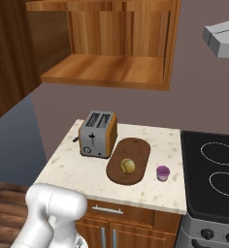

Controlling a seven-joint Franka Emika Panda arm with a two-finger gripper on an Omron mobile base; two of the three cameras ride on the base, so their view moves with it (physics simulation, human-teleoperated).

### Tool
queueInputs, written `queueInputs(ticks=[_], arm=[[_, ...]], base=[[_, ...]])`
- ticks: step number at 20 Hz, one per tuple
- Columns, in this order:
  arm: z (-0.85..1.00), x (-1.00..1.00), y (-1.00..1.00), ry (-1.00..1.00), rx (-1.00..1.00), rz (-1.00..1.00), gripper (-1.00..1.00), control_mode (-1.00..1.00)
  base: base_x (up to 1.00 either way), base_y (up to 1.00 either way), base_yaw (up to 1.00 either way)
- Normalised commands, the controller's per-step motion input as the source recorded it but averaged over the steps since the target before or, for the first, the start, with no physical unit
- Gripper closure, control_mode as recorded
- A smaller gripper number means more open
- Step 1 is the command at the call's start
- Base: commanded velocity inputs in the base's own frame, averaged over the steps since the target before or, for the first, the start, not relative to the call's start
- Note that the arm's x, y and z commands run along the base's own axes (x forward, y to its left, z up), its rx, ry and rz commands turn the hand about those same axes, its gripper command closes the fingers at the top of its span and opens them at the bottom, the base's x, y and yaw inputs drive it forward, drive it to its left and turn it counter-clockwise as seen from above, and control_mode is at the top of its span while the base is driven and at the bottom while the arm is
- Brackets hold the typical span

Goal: Pick the bread, place it on the cutting board, pick the jam, place it on the counter, and close the cabinet.

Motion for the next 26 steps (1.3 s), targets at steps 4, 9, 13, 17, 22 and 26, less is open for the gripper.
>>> queueInputs(ticks=[4, 9, 13, 17, 22, 26], arm=[[0.09, -0.02, 0.5, -0.01, 0.0, 0.0, -1.0, -1.0], [0.0, 0.15, 0.45, 0.0, 0.0, 0.0, -1.0, -1.0], [0.0, 0.26, 0.36, 0.0, 0.0, 0.0, -1.0, -1.0], [0.0, 0.1, 0.22, -0.01, 0.0, 0.0, -1.0, -1.0], [0.0, 0.0, 0.05, -0.03, 0.0, -0.06, -1.0, -1.0], [0.0, 0.0, 0.0, -0.04, 0.0, -0.08, -1.0, -1.0]], base=[[0.0, 0.0, 0.0], [0.0, 0.0, 0.0], [0.0, 0.0, 0.0], [0.0, 0.0, 0.0], [0.0, 0.0, 0.0], [0.0, 0.0, 0.0]])
